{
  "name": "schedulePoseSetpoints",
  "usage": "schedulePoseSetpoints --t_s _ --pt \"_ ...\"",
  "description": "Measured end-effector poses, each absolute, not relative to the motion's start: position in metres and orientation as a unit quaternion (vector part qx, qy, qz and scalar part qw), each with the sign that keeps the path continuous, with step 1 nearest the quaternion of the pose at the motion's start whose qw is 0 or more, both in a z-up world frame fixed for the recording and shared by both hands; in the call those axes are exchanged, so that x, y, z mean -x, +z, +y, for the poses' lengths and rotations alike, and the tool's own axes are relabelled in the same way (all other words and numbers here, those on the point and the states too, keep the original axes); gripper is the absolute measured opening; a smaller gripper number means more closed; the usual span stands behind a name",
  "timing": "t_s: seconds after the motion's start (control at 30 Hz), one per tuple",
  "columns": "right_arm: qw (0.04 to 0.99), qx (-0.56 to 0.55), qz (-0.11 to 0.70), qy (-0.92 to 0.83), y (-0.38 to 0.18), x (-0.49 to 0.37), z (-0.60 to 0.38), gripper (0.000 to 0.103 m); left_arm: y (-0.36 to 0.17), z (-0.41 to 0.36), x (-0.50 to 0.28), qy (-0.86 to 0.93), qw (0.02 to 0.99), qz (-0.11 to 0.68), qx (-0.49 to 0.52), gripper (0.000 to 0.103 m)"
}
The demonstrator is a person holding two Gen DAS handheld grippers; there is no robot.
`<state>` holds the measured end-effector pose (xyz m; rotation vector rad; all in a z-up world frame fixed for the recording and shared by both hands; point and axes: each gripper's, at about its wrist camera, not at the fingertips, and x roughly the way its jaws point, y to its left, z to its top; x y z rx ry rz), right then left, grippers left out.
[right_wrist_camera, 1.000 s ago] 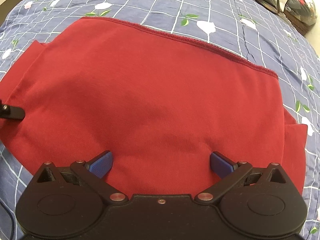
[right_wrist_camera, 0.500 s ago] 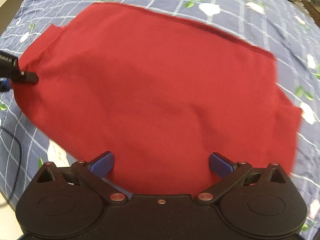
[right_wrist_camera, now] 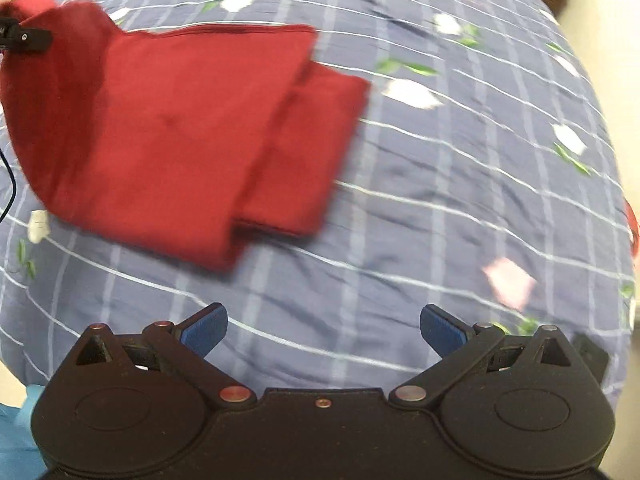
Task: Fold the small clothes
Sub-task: 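Lift the side with the left gripper, fold it across, and release, then close the right gripper on the edge of the folded sweater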
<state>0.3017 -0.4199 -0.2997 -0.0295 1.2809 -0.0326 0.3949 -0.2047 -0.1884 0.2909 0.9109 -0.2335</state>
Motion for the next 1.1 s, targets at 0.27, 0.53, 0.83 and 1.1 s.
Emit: schedulePoseSetpoints --t_s 0.27,0.53,0.83,1.1 --pt "0.783 -0.015 0.619 -0.052 -0.315 -0.278 -0.472 0.102 -0.237 -0.319 -0.344 -0.224 0.82 0.466 -0.247 0.018" --pt "0.765 -0.032 0.641 -0.05 -0.329 -0.266 -0.486 0.102 -0.249 -0.322 -0.337 -0.212 0.808 0.506 -0.215 0.032" --pt "0.793 -0.098 0.601 -0.031 -0.311 -0.313 -0.495 0.102 -0.244 -0.278 -0.326 -0.172 0.808 0.555 -0.096 0.077" --pt "0.793 -0.236 0.561 -0.015 -0.301 -0.372 -0.489 0.099 -0.243 -0.228 -0.312 -0.046 0.816 0.574 -0.042 0.099"
